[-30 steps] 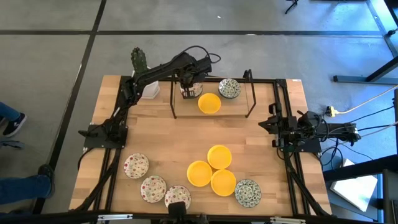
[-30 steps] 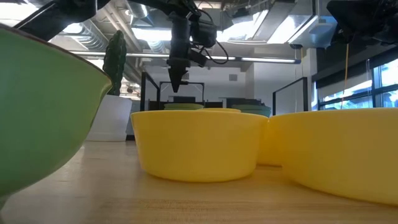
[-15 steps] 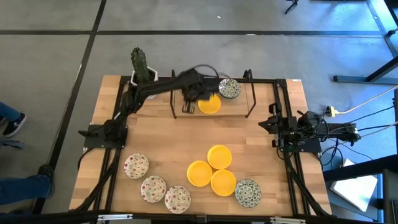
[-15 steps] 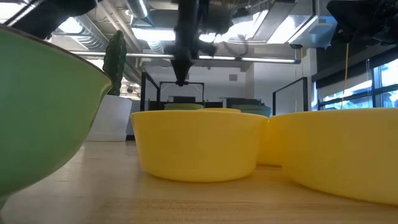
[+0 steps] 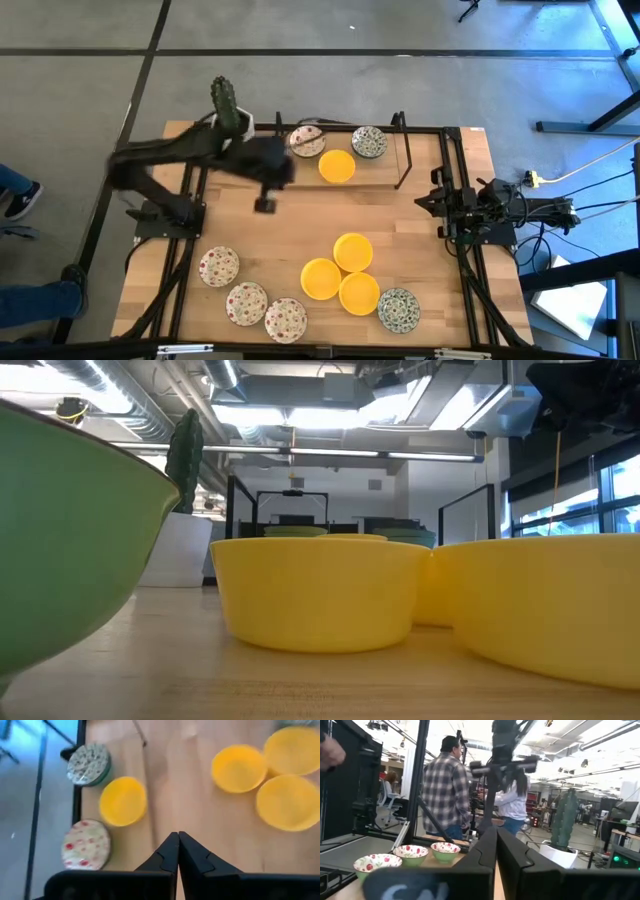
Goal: Pick & Place Mini bowls
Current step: Stack the blue bowl on top of the blue bowls on the shelf
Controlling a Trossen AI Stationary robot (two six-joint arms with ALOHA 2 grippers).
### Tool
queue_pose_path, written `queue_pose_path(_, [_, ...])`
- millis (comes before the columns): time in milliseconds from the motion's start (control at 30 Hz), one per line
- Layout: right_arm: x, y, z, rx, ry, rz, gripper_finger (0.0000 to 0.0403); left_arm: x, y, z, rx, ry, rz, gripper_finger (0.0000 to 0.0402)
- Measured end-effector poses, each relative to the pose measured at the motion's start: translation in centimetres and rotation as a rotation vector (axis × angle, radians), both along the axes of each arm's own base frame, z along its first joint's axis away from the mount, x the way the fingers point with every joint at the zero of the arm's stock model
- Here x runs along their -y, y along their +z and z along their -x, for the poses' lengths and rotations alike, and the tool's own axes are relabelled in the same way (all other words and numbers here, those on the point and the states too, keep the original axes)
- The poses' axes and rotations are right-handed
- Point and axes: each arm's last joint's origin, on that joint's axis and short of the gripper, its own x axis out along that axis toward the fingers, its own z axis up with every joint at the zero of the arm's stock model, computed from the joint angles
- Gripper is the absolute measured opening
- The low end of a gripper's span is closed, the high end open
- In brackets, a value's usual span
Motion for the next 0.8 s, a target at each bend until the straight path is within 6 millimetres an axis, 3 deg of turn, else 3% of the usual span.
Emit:
queue_pose_path(67, [0.0,0.0,0.0,-0.001,-0.001,0.001,0.0014,1.6,-2.2,2.2,0.097,-0.027,0.027,0.0002])
queue_pose_path(167, [0.0,0.0,0.0,-0.001,-0.005,0.008,0.0014,3.8,-7.5,5.4,0.243,-0.082,0.035,0.0001])
queue_pose_path(267, [0.0,0.0,0.0,0.004,-0.015,0.040,0.0014,4.9,-12.8,7.2,0.490,-0.061,-0.032,0.0003])
queue_pose_path(400, [0.0,1.3,0.3,0.027,-0.014,0.023,0.0012,5.0,-16.4,8.9,0.788,-0.098,-0.127,0.0001])
queue_pose_path(533, [0.2,4.3,0.5,-0.024,-0.051,-0.016,0.0004,4.1,-16.8,10.0,0.934,-0.056,-0.162,0.0003])
queue_pose_path(800, [0.5,9.7,-1.8,-0.364,-0.181,-0.094,0.0004,2.1,-17.5,10.1,0.918,0.073,-0.269,0.0002])
